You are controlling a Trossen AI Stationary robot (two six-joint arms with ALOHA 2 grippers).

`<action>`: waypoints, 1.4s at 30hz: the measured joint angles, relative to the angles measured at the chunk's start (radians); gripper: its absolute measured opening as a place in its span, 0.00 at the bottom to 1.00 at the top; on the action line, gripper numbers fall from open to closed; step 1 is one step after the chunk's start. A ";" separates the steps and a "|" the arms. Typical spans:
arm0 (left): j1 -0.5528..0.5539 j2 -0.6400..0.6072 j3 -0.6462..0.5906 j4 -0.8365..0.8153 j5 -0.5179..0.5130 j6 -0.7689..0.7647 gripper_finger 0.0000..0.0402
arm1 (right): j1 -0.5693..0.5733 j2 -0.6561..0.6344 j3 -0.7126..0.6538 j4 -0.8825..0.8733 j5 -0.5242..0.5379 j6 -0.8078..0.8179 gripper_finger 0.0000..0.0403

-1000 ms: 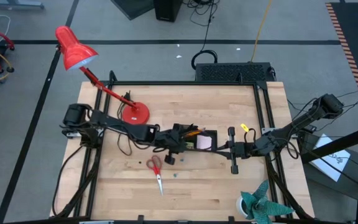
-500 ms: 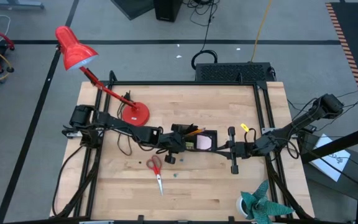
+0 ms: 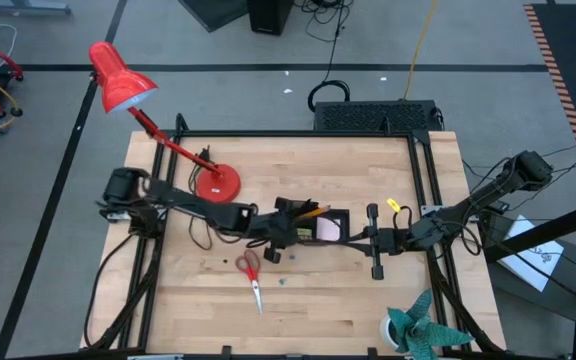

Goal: Pick and place office supplies into organizer
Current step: Put the blue binder clip into the black desk organizer

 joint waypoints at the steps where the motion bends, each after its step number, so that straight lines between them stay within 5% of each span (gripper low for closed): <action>1: -0.015 -0.029 0.003 -0.004 -0.028 0.009 0.37 | 0.000 0.000 0.000 0.001 0.000 0.000 0.01; 7: -0.123 -0.245 0.001 -0.206 -0.201 0.022 0.28 | 0.001 0.000 0.000 -0.011 0.000 0.004 0.01; 14: -0.299 -0.587 -0.089 -0.257 -0.227 -0.157 0.04 | 0.005 0.000 0.001 -0.017 -0.003 0.007 0.01; 19: -0.430 -0.820 -0.400 -0.017 -0.308 -0.246 0.03 | 0.005 0.000 0.001 -0.026 -0.003 0.007 0.01; 28: -0.553 -1.023 -0.917 0.766 -0.550 -0.173 0.02 | 0.007 -0.034 0.000 -0.053 -0.046 0.018 0.01; 32: -0.555 -1.065 -1.016 0.851 -0.636 -0.226 0.01 | -0.001 -0.069 0.001 -0.116 -0.087 0.069 0.00; 42: -0.566 -1.021 -1.074 0.836 -0.618 -0.397 0.01 | -0.061 0.046 -0.001 -0.113 -0.083 0.096 0.01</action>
